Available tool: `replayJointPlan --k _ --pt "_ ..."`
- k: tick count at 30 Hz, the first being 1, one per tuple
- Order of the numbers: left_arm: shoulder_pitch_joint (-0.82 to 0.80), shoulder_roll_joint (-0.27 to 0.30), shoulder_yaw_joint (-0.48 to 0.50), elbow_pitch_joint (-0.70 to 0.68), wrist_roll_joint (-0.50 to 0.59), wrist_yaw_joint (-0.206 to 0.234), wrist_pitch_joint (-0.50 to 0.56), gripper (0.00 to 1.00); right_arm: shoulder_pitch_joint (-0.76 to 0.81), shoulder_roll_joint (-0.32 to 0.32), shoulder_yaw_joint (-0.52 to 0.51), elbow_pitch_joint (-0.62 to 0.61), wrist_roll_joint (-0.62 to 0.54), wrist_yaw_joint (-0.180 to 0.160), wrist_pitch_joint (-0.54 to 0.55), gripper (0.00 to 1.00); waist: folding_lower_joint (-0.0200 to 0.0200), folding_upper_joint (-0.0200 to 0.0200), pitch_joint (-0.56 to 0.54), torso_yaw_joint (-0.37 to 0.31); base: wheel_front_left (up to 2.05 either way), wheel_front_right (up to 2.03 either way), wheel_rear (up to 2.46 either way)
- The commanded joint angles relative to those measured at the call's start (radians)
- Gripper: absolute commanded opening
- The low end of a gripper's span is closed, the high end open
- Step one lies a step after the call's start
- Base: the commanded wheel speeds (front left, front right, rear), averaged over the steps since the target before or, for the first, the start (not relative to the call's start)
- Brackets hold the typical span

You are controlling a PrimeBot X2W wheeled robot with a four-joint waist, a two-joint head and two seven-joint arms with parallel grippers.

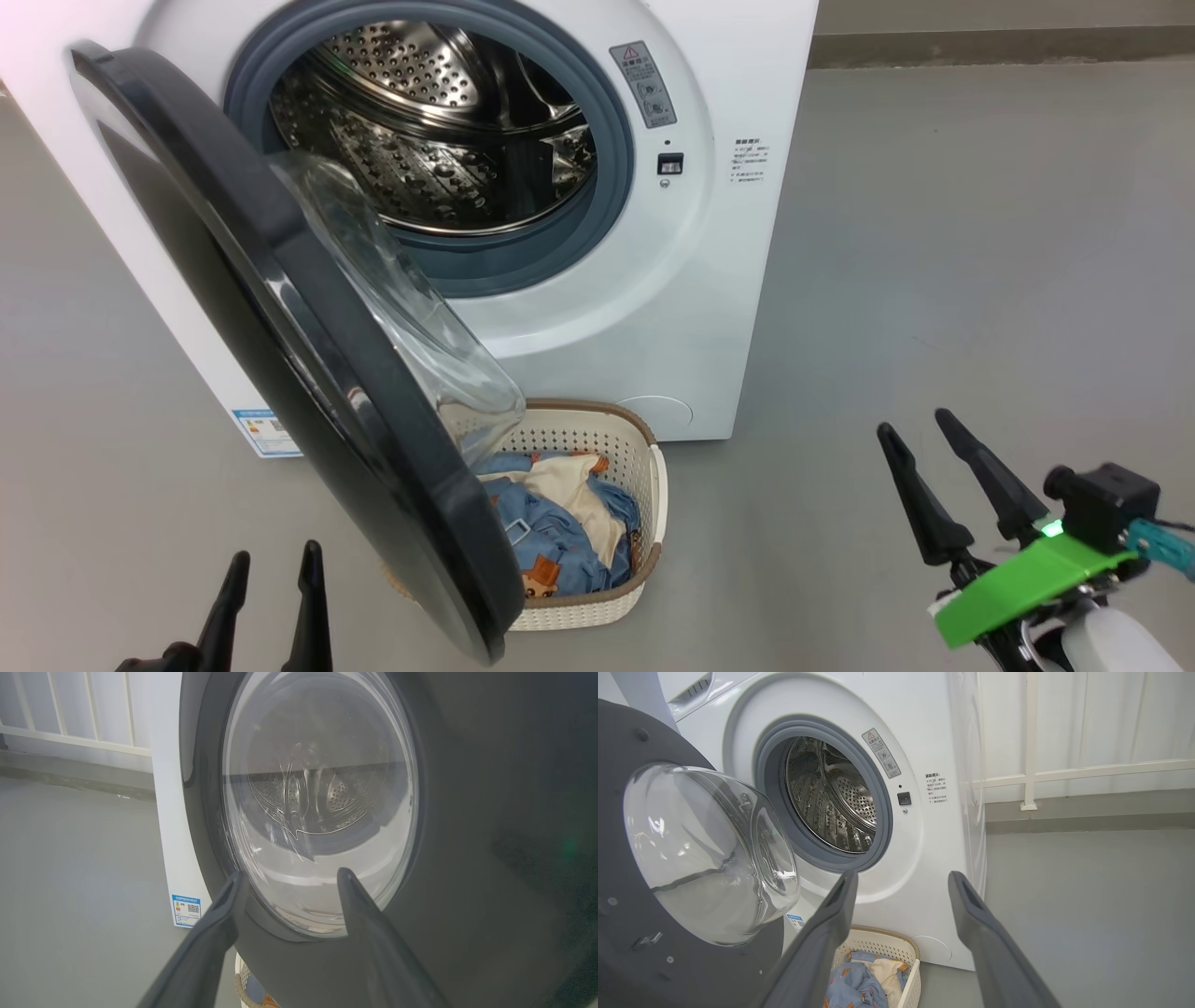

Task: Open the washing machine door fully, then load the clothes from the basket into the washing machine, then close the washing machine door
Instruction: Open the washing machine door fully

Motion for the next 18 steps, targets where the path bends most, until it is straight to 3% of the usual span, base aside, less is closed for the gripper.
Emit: replayJointPlan --k 1,10,18 --pt "-0.015 0.009 0.034 -0.027 0.003 -0.002 -0.006 1.0 0.012 -0.001 -0.005 -0.035 -0.026 0.002 -0.012 1.0 0.0 -0.0001 0.0 0.0 0.0 0.0 0.0" --pt "-0.02 0.009 0.036 -0.025 -0.002 -0.002 -0.006 1.0 0.148 0.078 -0.163 -0.107 -0.212 0.002 -0.012 1.0 0.0 -0.0001 0.004 0.007 0.0 0.0 0.0" --pt "-0.012 0.009 0.041 -0.028 -0.005 -0.002 -0.006 1.0 0.256 0.157 -0.266 -0.166 -0.308 0.002 -0.012 1.0 0.0 -0.0001 0.002 0.01 0.0 0.0 0.0"
